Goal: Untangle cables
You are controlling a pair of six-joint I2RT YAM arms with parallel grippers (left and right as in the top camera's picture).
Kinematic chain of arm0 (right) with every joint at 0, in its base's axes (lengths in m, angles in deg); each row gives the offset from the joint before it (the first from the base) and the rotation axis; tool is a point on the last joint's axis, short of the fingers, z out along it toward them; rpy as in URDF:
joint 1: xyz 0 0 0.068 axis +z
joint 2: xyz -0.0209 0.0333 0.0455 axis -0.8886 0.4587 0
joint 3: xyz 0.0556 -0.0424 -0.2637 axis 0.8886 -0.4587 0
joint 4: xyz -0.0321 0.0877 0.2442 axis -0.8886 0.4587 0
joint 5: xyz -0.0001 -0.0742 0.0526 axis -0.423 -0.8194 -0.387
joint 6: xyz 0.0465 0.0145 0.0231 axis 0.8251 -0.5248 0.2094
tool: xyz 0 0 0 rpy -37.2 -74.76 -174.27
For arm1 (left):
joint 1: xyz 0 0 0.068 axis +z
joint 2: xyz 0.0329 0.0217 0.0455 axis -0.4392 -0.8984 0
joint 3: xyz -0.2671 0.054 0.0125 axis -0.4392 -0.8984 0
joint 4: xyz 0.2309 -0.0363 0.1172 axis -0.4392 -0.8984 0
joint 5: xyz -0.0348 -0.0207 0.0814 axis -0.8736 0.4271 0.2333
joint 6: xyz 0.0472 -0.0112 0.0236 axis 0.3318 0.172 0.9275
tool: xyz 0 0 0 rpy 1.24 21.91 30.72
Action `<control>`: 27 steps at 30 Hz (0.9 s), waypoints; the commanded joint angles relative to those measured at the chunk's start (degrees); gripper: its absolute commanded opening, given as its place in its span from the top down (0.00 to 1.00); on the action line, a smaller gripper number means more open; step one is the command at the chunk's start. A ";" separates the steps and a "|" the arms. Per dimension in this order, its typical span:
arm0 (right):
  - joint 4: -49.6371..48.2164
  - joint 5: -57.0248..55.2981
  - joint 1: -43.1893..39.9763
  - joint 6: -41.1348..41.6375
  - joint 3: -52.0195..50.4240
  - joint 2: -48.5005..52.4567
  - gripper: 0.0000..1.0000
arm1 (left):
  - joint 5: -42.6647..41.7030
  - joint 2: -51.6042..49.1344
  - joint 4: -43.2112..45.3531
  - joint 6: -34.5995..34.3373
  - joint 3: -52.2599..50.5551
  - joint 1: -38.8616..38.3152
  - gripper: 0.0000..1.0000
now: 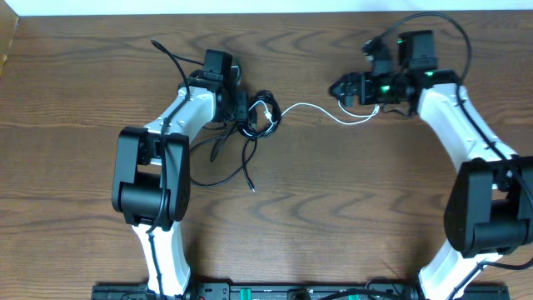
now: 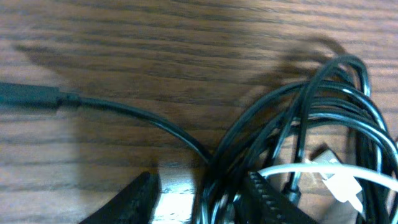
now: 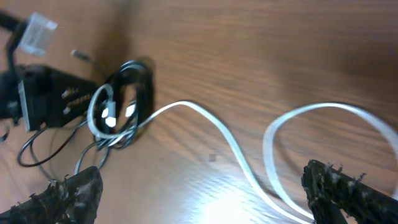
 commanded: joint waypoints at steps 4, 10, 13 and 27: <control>0.09 -2.03 6.54 -0.09 -0.02 0.00 0.07 | -1.68 -1.40 -0.31 -0.39 -0.26 0.46 0.79; 0.09 -3.30 11.89 0.81 -0.02 0.02 0.25 | -1.66 -1.40 0.15 -0.39 -0.26 1.14 0.92; -0.17 -6.29 15.65 2.71 -0.02 0.04 0.76 | -12.94 -1.27 -0.52 -0.28 -0.24 5.42 0.93; -3.74 -7.21 19.63 17.55 -0.02 3.50 0.51 | -35.41 -1.11 -2.32 4.85 -0.20 15.72 0.56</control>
